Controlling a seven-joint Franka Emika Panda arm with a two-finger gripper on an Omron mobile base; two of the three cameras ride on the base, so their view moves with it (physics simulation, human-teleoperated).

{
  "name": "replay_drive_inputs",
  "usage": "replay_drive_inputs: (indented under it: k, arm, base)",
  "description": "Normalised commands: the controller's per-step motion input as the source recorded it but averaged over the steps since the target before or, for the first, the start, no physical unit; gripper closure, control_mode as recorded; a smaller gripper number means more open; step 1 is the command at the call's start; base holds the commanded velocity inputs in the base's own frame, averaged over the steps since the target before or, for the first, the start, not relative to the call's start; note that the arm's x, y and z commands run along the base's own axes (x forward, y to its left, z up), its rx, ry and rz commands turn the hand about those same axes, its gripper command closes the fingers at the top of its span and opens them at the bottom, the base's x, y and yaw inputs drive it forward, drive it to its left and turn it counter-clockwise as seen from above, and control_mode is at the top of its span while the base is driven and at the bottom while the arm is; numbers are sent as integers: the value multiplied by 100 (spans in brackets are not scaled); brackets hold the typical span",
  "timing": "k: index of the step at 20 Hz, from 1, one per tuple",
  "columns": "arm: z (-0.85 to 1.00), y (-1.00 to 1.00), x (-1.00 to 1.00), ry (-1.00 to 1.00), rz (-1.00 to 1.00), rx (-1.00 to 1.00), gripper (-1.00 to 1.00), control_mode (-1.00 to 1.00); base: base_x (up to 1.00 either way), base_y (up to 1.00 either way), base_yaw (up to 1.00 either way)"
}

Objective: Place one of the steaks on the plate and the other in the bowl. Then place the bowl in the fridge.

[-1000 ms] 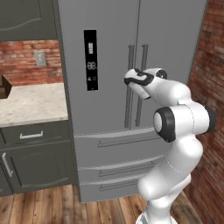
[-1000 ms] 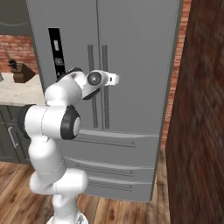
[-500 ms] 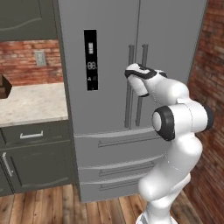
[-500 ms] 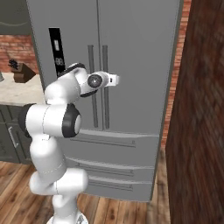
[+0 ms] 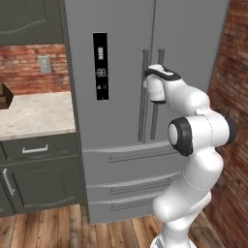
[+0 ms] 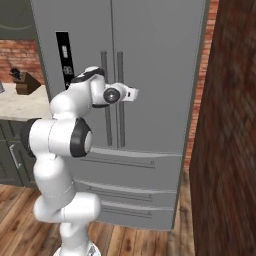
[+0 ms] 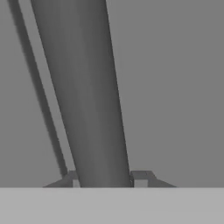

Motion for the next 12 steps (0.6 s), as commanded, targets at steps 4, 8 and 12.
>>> replay_drive_inputs:
  k: [4, 8, 12]
  arm:
    - [0, -21, -29, 7, 0, 11, 100, -100]
    - [0, -25, -51, 9, 0, 8, 100, -100]
    - [0, -47, -82, 7, -2, 3, 100, -100]
  base:
    - [0, 0, 0]
    - [0, 0, 0]
    - [0, 0, 0]
